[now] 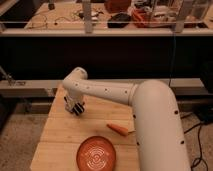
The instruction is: Place the eraser on the white sponge
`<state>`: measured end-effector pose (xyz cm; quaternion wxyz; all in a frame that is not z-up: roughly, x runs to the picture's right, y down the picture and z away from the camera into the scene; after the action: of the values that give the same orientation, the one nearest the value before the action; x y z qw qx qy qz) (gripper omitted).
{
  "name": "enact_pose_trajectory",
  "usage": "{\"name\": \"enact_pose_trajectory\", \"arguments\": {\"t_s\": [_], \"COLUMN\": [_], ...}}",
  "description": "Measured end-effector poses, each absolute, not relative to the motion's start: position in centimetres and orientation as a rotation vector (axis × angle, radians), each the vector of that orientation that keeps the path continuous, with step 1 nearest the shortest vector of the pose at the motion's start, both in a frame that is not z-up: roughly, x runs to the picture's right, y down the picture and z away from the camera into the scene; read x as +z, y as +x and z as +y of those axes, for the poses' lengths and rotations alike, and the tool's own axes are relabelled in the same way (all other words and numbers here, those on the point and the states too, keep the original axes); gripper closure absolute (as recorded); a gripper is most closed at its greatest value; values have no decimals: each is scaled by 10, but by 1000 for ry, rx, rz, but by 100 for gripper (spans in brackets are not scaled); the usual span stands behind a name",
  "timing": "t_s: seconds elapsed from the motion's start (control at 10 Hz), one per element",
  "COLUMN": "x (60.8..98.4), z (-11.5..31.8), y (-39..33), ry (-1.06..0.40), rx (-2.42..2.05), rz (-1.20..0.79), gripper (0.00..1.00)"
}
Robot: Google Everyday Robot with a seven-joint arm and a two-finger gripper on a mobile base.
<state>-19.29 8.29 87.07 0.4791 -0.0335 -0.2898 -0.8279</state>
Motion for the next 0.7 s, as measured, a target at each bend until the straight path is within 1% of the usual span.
{"name": "enact_pose_trajectory", "arguments": {"t_s": [0.1, 0.2, 0.7], "x": [874, 875, 879], "z": [80, 79, 77], "y": [-193, -193, -194], "ry": [-77, -75, -80], "rx": [-2019, -2018, -2026], "rz": [-708, -710, -706], "gripper": [22, 20, 20]}}
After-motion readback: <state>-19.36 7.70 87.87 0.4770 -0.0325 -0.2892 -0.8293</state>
